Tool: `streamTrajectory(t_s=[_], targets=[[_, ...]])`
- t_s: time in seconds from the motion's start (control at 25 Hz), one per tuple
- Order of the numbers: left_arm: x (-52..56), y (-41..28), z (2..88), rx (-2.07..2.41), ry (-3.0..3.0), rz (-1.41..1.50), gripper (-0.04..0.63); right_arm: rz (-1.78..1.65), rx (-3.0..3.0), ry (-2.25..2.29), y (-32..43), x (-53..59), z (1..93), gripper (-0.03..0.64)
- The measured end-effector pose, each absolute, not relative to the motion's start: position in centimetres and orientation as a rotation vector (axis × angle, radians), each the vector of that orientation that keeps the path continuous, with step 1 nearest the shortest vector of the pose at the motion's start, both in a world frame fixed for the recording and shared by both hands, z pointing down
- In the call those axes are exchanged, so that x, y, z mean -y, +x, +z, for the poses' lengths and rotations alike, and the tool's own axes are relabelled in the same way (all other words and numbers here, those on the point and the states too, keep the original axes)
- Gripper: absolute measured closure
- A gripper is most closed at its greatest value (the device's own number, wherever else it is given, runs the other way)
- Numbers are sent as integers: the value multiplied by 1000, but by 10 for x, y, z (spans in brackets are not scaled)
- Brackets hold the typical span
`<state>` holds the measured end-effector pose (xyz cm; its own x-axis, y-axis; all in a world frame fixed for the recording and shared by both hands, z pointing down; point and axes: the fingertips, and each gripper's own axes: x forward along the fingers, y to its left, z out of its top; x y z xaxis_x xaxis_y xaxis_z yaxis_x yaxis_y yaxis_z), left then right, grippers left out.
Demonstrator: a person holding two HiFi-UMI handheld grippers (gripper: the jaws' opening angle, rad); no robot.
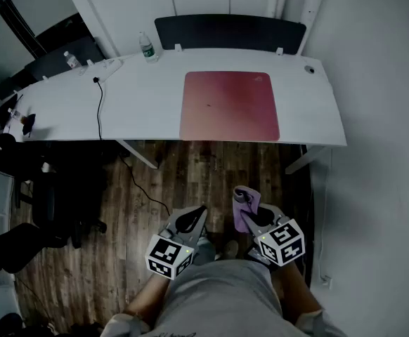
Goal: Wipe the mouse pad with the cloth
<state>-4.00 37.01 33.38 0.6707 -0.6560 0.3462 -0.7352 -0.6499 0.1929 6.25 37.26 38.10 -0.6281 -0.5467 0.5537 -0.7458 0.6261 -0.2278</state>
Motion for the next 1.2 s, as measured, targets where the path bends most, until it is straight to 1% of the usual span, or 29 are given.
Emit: streamTrajectory(t_s=[0.4,0.64,0.92,1.2], targets=[[-347,-62,333,1081,2582,343,575,628,2381,1052,47,-355,383,529],[-325,-83,334,1076,2577,336,575,720,2390,1097,31,-334,384,526],[-294,-123,327,1092,2591,286,575,633,2391,1150,1,-299,368,525],[-273,-147,326,1088,2598,269,575,607,2390,1202,-23,-275,361,523]])
